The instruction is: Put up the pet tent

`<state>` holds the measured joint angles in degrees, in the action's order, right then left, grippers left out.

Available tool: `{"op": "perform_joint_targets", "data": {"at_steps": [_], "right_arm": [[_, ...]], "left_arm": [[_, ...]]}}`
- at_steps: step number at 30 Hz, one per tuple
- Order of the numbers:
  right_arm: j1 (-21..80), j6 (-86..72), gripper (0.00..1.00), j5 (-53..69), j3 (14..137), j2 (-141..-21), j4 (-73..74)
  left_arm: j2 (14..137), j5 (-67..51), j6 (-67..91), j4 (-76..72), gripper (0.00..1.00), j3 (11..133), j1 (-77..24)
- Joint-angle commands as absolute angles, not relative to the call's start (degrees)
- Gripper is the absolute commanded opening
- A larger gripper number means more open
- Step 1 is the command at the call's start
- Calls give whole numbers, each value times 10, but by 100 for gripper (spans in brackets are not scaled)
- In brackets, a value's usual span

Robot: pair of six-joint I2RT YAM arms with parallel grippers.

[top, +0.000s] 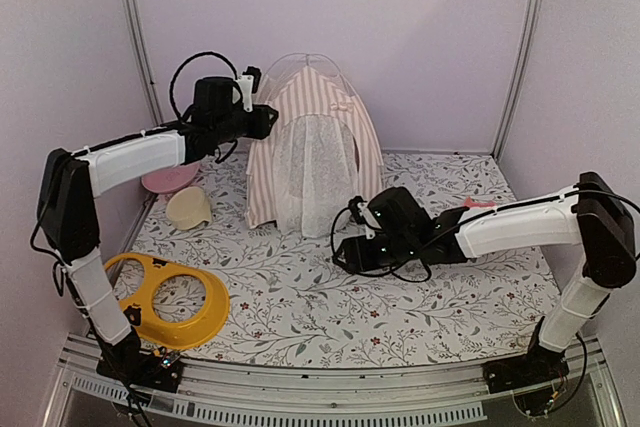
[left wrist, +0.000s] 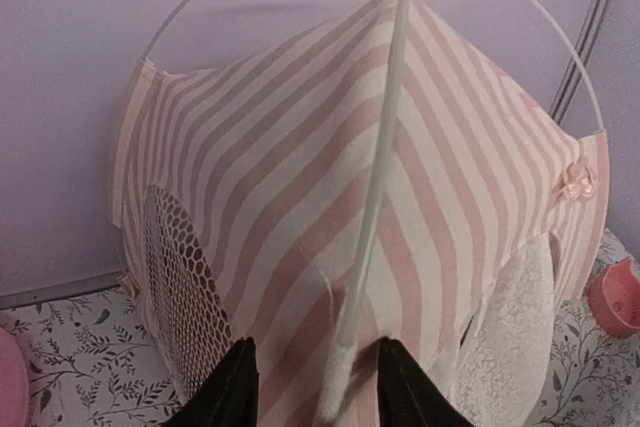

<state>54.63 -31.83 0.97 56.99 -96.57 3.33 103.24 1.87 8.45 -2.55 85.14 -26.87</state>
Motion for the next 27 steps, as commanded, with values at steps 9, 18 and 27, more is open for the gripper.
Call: {"op": "perform_joint_targets", "data": {"at_steps": [9,18,27], "right_arm": [[458,-318,70,-7,531,-874,58],[417,-278,83,42,568,-898,27],[366,-263,99,79,634,-965,-7]], "left_arm": [[917,12,114,-12,63,781,-261],[755,85,195,40,83,646,-253],[596,77,343,111,100,438,-255]]}}
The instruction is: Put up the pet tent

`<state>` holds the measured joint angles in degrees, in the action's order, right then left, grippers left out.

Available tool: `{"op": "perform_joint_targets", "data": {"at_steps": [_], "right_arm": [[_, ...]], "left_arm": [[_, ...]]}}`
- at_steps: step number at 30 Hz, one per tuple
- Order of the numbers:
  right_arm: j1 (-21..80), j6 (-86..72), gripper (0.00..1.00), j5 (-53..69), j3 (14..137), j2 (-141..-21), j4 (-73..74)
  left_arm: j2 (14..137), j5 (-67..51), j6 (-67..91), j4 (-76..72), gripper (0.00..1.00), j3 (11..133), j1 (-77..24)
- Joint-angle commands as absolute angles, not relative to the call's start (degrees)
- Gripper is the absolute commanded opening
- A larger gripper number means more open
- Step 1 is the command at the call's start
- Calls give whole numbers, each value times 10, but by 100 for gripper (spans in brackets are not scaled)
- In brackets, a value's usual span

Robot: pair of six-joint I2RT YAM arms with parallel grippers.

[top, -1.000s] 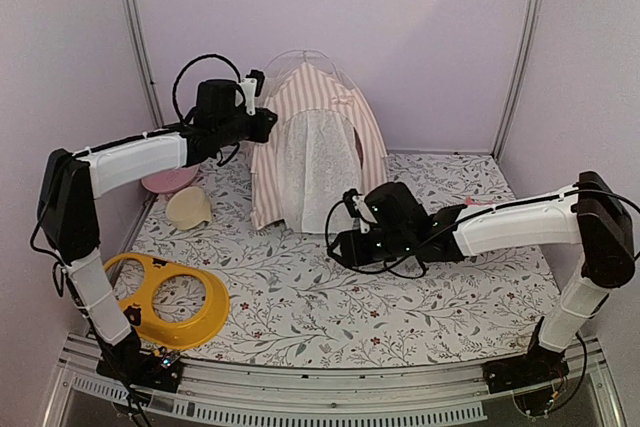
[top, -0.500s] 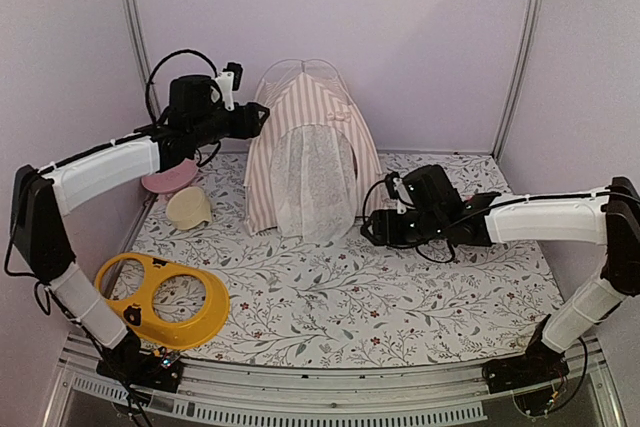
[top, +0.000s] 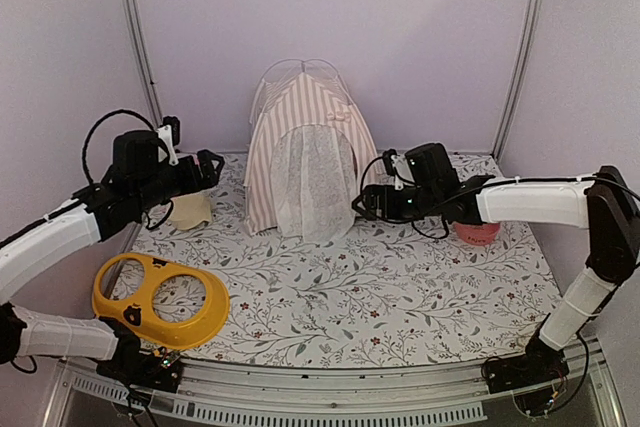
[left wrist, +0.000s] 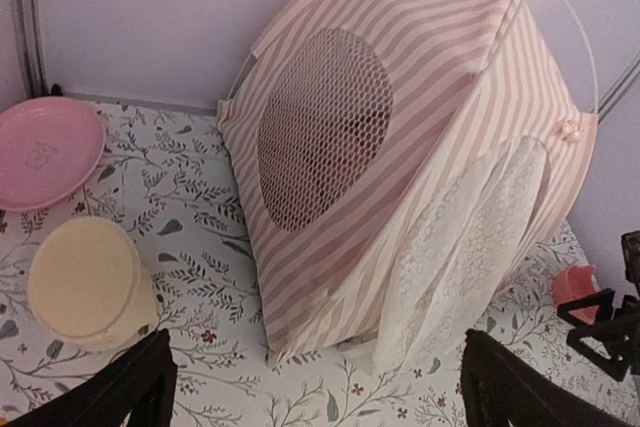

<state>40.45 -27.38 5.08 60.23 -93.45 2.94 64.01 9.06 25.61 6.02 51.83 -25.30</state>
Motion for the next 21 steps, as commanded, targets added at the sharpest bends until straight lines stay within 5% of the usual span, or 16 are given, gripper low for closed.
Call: {"op": "perform_joint_targets", "data": {"at_steps": [1,9,21], "right_arm": [[355,-264,99,87,644,-978,-12],[288,-238,99,98,774,-1111,24],[218,-199,99,30,872,-1168,86]], "left_arm": [[582,80,359,114,99,414,-265],[512,177,502,184,99,313,-395],[591,218,589,195,100,271,-488]]}}
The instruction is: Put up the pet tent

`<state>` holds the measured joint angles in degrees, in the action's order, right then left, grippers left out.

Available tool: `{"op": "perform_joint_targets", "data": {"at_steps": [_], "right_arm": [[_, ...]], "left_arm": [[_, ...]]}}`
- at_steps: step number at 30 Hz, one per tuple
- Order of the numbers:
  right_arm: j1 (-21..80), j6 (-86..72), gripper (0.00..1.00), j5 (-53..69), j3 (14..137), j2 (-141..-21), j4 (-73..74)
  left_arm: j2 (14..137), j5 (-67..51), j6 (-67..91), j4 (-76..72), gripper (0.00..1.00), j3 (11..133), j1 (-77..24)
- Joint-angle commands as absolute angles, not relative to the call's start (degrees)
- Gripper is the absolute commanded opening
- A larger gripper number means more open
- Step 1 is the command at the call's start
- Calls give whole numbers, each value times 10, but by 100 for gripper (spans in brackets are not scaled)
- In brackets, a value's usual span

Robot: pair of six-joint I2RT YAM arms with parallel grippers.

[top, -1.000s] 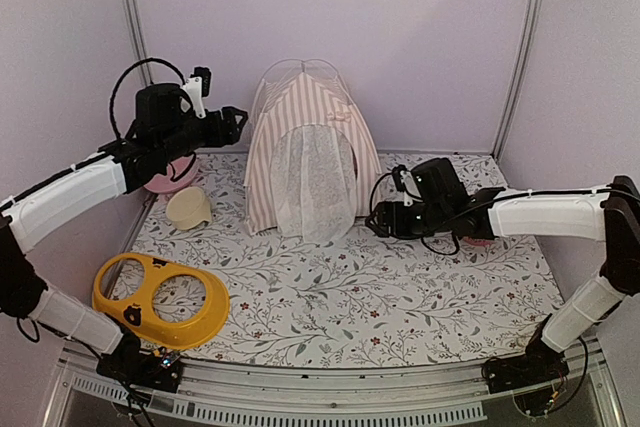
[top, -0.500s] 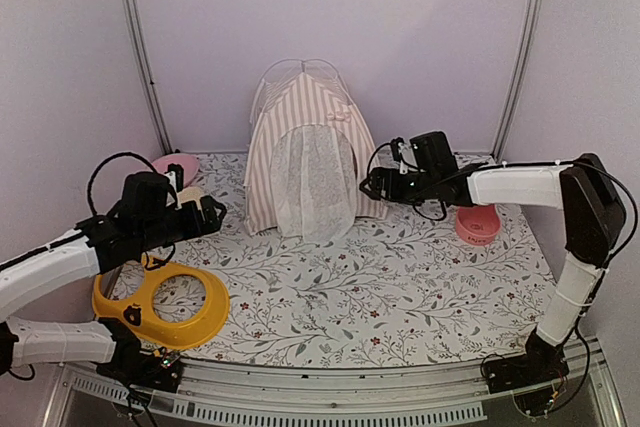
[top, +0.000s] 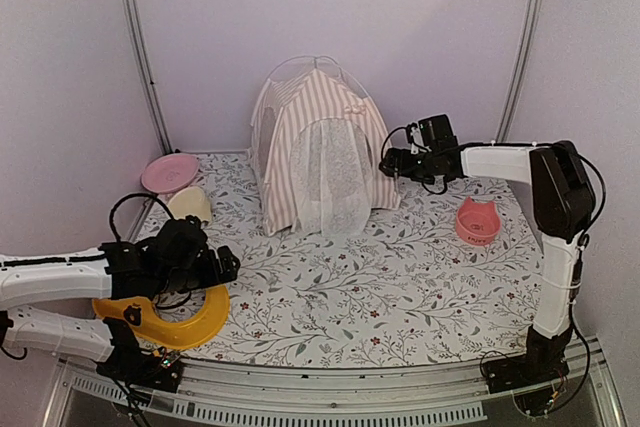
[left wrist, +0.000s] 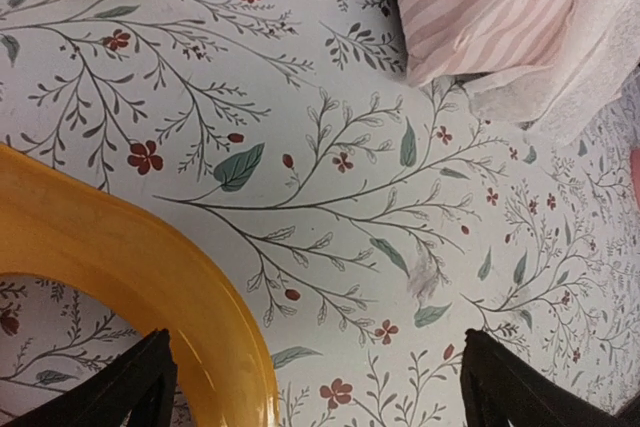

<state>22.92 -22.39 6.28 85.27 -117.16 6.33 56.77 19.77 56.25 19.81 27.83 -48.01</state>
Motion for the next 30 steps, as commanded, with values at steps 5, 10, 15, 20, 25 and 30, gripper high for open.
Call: {"op": "perform_joint_targets", "data": {"at_steps": [5,10,15,20,25,30], "right_arm": [[224,-193,99,75,813,-1106,62],[243,-197,99,88,743,-1037,49],[252,-215,99,100,680,-972,33],[256,-231,99,104,637,-918,28],[257,-236,99,76,600,-856,35],[256,-235,99,37,575,-810,56]], "left_arm": [[626,234,601,197,99,278,-489],[633,251,639,210,100,263,-492],[641,229,659,185,99,246,-500],[672,199,669,111,99,233,-515],[769,175,652,-15,100,294,-543],[902,167,624,-123,99,434,-586]]}}
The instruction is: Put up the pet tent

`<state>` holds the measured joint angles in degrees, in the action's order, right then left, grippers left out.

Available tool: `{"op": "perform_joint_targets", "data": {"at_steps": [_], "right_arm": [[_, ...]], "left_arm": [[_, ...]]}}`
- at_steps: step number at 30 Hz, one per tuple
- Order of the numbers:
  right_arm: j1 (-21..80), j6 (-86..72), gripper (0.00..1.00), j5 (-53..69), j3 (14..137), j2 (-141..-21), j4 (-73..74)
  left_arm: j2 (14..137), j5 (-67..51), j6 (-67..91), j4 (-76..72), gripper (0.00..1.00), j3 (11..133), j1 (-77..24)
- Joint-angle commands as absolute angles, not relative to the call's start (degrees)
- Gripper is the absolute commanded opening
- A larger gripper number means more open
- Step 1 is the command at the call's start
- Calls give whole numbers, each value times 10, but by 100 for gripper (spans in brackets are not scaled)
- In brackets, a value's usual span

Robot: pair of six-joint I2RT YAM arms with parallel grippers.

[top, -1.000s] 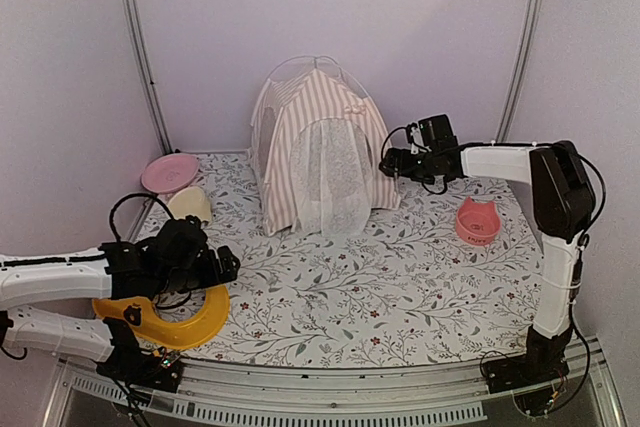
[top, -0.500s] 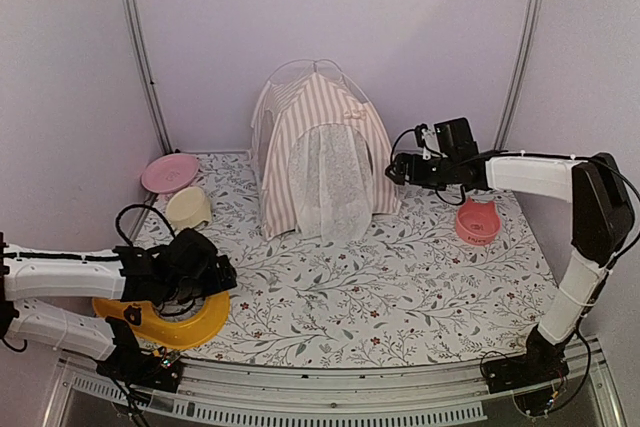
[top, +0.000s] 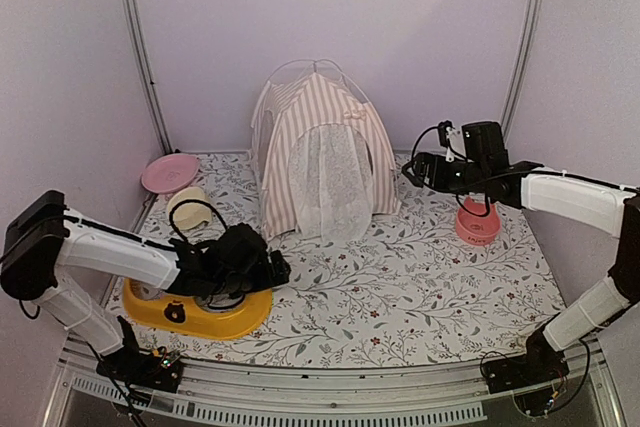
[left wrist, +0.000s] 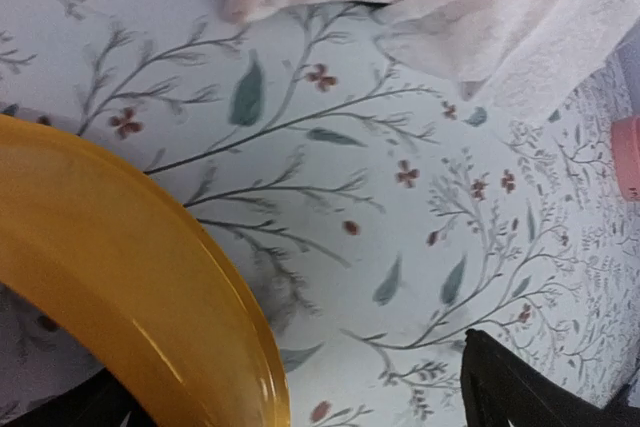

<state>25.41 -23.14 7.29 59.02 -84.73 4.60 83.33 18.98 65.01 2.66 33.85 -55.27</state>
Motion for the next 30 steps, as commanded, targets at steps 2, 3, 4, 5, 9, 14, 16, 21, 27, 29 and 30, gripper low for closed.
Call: {"op": "perform_joint_targets", "data": {"at_steps": [2,3,4,5,9,14,16,21,27,29,30], "right_arm": [[255,-234,99,32,572,-801,66],[255,-233,99,28,572,-797,71],[255,-232,99,24,572,-793,76],[254,-232,99,17,571,-789,82],[247,-231,99,-1,569,-784,107],[221,-239,99,-14,544,-781,117],[204,-247,99,-19,532,-778,118],[139,-261,99,-14,502,-801,113],[96,-254,99,-7,492,-881,103],[95,-249,92,-8,497,-902,102],[95,-248,88,-4,501,-913,102]], "left_arm": [[954,145,611,-156,100,503,-600],[978,138,600,-158,99,539,-608],[996,135,587,-155,100,573,-616],[1009,135,577,-147,100,601,-621],[1002,142,557,-133,99,617,-619],[946,146,519,-115,100,563,-605],[915,160,501,-93,100,542,-604],[801,187,494,-59,99,448,-567],[671,174,483,-34,100,350,-498],[638,174,475,-21,99,333,-483],[626,176,471,-14,100,326,-476]]}}
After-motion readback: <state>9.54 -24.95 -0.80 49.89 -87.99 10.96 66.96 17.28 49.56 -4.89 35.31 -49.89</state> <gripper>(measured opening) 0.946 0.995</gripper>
